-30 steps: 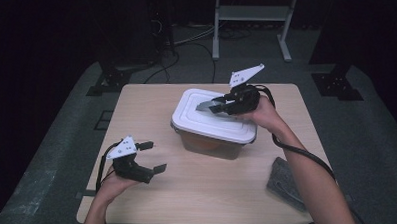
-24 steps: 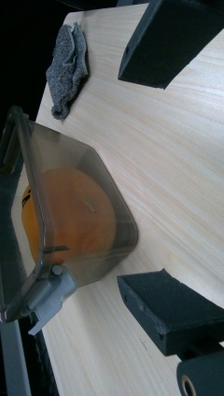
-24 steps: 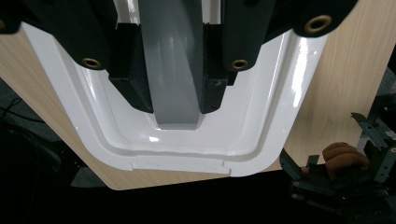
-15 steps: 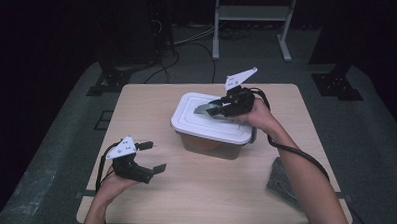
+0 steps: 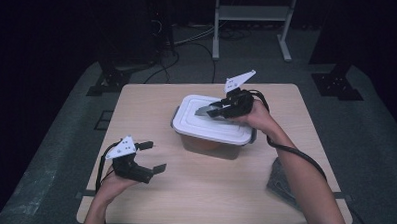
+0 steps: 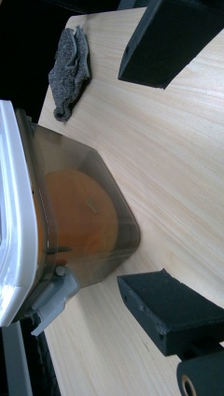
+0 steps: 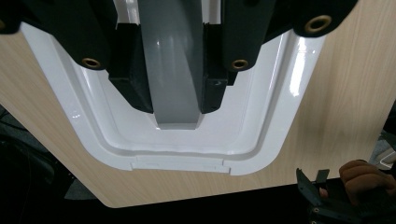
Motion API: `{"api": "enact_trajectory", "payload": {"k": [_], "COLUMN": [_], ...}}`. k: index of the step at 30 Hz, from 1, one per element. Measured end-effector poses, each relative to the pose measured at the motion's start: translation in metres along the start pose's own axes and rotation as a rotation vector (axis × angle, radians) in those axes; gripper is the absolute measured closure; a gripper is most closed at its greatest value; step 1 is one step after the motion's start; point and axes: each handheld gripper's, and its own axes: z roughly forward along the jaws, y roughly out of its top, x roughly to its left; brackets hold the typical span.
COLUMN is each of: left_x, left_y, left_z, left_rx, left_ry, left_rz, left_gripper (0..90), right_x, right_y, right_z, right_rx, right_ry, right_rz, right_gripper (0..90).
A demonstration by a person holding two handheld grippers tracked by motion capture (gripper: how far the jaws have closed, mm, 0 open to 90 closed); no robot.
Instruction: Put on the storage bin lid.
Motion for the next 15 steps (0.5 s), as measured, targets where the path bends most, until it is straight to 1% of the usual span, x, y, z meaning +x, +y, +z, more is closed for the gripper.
{"api": "enact_trajectory", "payload": {"k": [5, 8, 15], "left_x": [-0.0002, -0.0003, 0.0002], "left_y": [0.0001, 0.0, 0.0], "left_z": [0.0003, 0.0004, 0.0009], "left_rx": [0.002, 0.003, 0.003], "left_ry": [-0.001, -0.002, -0.003], "left_rz": [0.0, 0.0, -0.003], "left_gripper": [3.0, 3.0, 3.1], "right_x": [-0.002, -0.0025, -0.0021], "right_y": [-0.003, -0.004, -0.0073], "right_z": [0.002, 0.005, 0.0079], "right_rx": [0.002, 0.008, 0.006], "right_ry": [0.006, 0.009, 0.017], "right_rz": [0.003, -0.009, 0.0], "right_gripper": [65.5, 65.4, 65.2]}}
